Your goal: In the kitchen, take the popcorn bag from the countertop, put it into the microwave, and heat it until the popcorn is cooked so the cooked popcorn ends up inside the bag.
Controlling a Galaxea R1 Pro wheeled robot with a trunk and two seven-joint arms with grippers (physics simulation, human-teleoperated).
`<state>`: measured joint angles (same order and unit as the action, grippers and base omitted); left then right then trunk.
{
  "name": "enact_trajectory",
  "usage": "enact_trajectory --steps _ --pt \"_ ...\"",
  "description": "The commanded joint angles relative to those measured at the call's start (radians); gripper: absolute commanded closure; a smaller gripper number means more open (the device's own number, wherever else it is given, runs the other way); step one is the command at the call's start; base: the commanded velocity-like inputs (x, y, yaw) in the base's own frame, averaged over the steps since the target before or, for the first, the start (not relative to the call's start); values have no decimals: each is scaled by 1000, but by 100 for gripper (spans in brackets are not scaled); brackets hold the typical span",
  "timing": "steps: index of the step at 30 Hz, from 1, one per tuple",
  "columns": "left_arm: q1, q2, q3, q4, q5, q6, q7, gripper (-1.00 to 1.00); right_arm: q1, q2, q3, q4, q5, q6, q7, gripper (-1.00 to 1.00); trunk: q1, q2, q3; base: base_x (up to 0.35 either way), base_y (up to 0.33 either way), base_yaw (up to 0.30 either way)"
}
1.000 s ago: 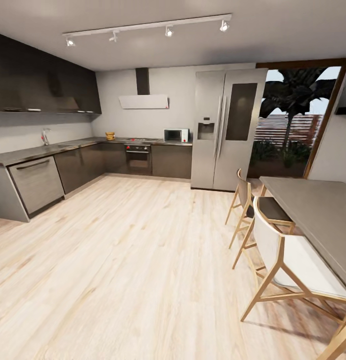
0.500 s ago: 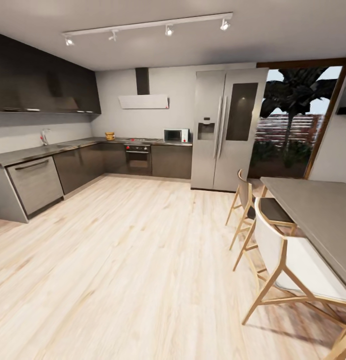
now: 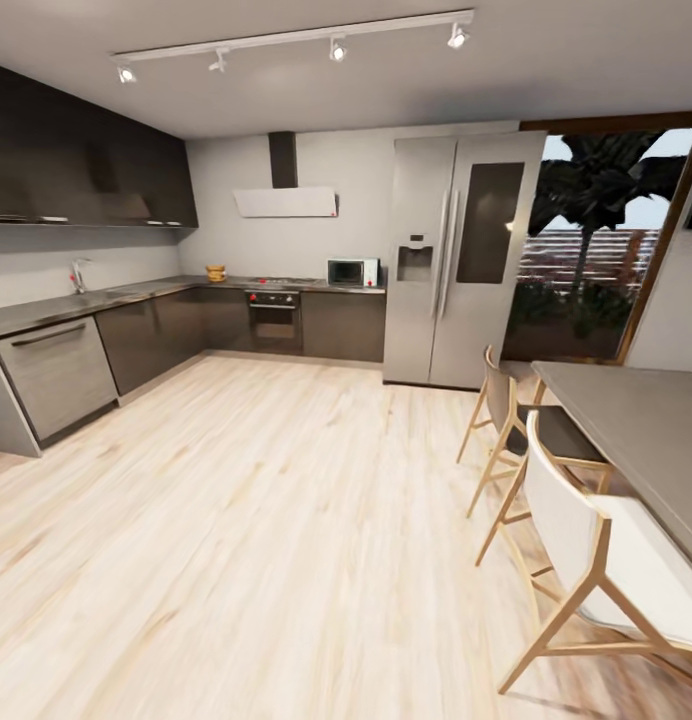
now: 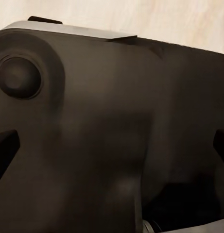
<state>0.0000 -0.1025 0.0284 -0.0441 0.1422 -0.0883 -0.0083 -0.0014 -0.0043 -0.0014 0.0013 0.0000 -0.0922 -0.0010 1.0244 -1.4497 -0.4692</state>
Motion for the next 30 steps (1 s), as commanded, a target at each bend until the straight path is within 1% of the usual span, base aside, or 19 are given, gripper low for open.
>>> enact_trajectory --steps 1,12,16,30 --pt "0 0 2 0 7 -2 -1 -100 0 0 0 0 0 -3 0 -100 1 0 -1 320 0 0" --pt "0 1 1 0 7 -1 -1 -100 0 1 0 0 0 -3 2 -100 1 0 -1 319 0 0" --pt "0 1 2 0 7 -1 -1 -100 0 -2 0 0 0 -4 2 -100 1 0 -1 309 0 0" --pt "0 1 2 0 7 -1 -1 -100 0 -3 0 0 0 -4 0 -100 1 0 -1 287 0 0"
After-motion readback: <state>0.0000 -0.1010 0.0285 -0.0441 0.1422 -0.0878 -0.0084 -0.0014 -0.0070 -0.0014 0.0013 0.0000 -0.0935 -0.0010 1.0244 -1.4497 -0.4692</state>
